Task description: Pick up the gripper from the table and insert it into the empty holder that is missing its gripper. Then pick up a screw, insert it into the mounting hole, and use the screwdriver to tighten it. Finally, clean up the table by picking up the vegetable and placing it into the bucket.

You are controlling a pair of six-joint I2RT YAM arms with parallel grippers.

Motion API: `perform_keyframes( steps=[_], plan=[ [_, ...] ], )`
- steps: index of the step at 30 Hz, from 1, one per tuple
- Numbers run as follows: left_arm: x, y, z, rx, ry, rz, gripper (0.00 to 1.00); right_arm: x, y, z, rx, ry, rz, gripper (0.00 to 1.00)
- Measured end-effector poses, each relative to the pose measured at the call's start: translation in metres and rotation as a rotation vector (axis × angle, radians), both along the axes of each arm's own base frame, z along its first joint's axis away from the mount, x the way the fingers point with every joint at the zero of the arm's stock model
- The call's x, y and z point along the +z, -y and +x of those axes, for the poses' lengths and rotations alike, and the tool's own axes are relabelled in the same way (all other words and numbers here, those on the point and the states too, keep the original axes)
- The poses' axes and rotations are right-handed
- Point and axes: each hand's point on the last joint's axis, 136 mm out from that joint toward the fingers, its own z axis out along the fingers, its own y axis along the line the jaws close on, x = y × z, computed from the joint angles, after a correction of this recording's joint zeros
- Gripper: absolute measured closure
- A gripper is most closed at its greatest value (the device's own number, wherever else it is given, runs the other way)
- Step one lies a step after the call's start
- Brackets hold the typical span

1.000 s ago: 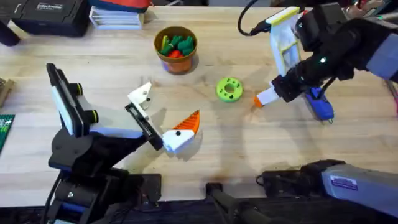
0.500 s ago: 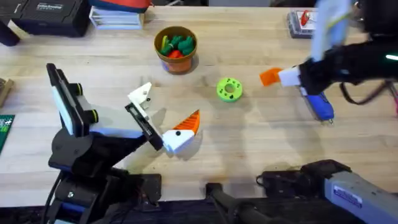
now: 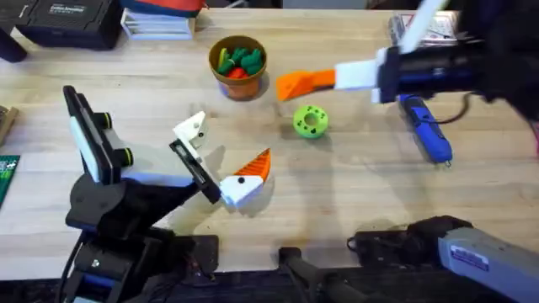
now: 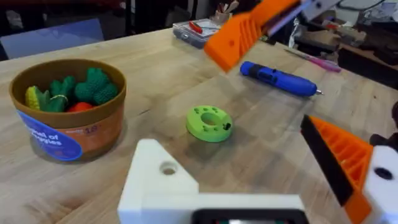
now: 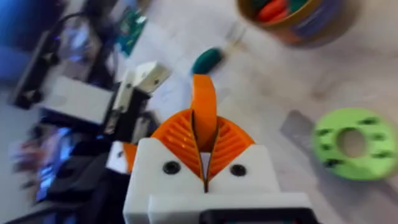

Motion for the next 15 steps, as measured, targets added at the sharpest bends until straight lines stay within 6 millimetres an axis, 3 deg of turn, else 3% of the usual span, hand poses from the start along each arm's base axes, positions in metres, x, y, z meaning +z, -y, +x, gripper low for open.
perform_keyframes(
  steps=[6, 15],
  plan=[
    [0.0, 0.0, 0.0, 0.0, 0.0, 0.0, 0.015, -0.025, -0.04, -0.021, 0.187, -0.283, 0.144, 0.994],
    [0.0, 0.004, -0.005, -0.037, -0.002, -0.002, 0.015, -0.048, -0.065, -0.031, 0.279, -0.569, 0.242, 0.994]
  ],
)
